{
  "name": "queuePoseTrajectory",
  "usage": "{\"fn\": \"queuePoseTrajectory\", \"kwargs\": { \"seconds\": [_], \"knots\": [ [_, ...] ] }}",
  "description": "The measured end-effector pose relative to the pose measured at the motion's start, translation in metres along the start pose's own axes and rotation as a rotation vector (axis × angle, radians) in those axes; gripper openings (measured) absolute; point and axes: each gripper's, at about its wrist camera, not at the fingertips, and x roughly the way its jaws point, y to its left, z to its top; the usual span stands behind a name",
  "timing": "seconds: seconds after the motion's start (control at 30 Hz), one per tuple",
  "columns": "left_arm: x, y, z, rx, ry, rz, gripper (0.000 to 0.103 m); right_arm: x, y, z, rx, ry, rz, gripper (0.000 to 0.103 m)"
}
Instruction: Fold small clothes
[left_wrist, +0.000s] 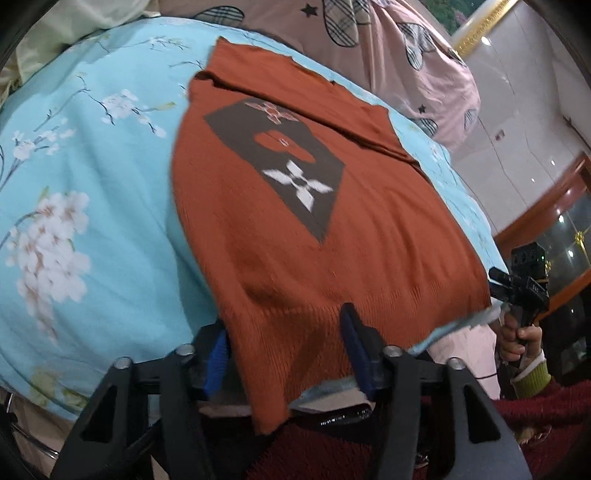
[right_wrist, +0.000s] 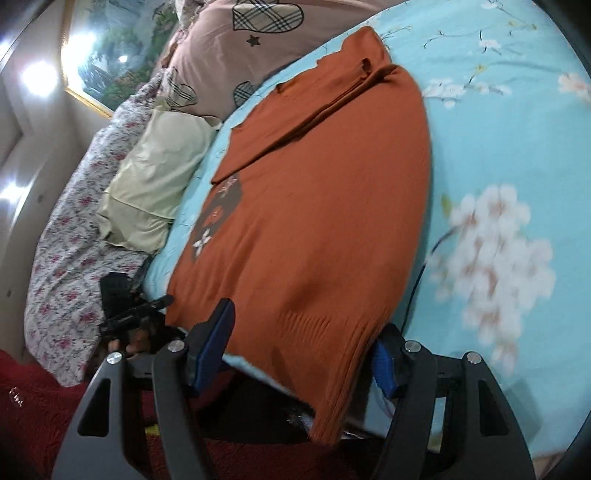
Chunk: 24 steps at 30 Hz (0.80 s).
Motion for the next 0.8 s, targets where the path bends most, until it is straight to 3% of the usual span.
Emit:
{"fn": "queuePoseTrajectory", "kwargs": {
  "seconds": [0.07,0.13,0.2,0.4,0.57,0.8],
  "knots": [
    [0.002,0.0,-0.003,0.004,0.008,0.006,0.035,0.001,0.0,-0.001,0.003,-0.012,0.003,0.059],
    [0.002,0.004,-0.003,-0.007,0.006,0.007,0.026,0.005,-0.001,-0.001,0.012,-0.012,-0.005,0.043],
    [0.001,0.007,-0.004,-0.017,0.01,-0.002,0.013,0.007,-0.003,-0.003,0.014,0.004,-0.03,0.019],
    [-0.002,0.0,-0.004,0.011,-0.006,0.041,0.005,-0.003,0.005,-0.011,-0.044,0.001,-0.084,0.009],
    [-0.03,-0.012,0.017,0.011,-0.124,0.024,0.005,-0.019,0.021,0.012,-0.078,-0.077,-0.057,0.008],
    [-0.06,-0.03,0.086,0.057,-0.305,0.033,0.005,-0.03,0.041,0.075,-0.128,-0.198,-0.013,0.008]
  ]
}}
